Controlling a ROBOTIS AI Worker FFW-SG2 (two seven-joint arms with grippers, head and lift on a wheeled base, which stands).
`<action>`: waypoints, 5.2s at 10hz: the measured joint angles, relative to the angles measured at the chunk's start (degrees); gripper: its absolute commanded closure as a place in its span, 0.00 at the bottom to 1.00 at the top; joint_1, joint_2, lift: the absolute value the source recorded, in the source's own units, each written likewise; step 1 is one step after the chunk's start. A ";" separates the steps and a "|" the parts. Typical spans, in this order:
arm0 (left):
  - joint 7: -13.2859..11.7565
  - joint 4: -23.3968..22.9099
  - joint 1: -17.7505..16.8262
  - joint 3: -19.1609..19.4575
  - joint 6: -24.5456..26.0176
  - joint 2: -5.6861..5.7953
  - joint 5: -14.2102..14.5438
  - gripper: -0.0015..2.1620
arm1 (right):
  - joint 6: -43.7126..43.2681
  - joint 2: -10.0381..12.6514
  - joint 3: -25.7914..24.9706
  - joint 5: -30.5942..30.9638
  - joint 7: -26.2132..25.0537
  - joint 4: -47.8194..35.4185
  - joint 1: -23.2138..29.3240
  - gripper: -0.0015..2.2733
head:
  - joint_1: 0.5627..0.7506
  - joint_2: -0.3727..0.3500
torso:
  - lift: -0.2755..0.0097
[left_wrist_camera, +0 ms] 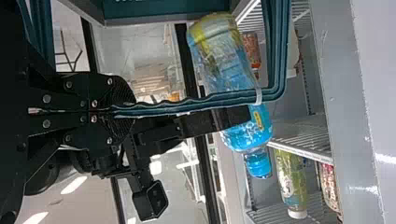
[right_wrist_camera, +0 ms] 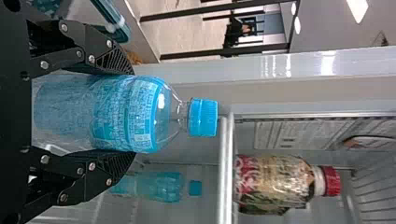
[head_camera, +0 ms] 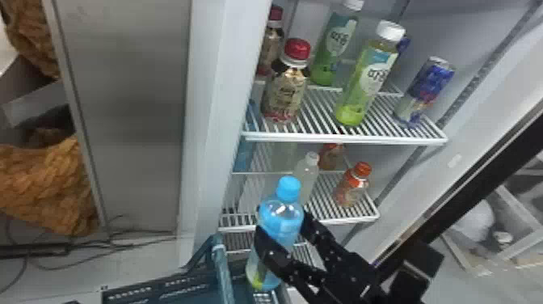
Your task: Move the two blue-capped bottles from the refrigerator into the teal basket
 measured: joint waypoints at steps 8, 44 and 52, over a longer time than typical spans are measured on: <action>0.00 0.01 0.00 0.03 0.00 -0.08 0.01 0.54 | 3.12 -0.24 0.92 -2.45 3.25 9.82 -5.34 0.22 | 0.70 0.03 | 0.39; 0.09 1.55 -0.36 -0.70 -0.98 -0.33 0.16 0.54 | -27.10 1.76 17.07 2.74 -13.69 71.65 -57.06 0.03 | 0.70 0.06 | 0.39; 0.09 2.06 -0.81 -0.96 -1.41 -0.54 0.24 0.54 | -24.56 1.45 22.03 1.55 -17.03 77.44 -64.75 0.28 | 0.70 0.10 | 0.39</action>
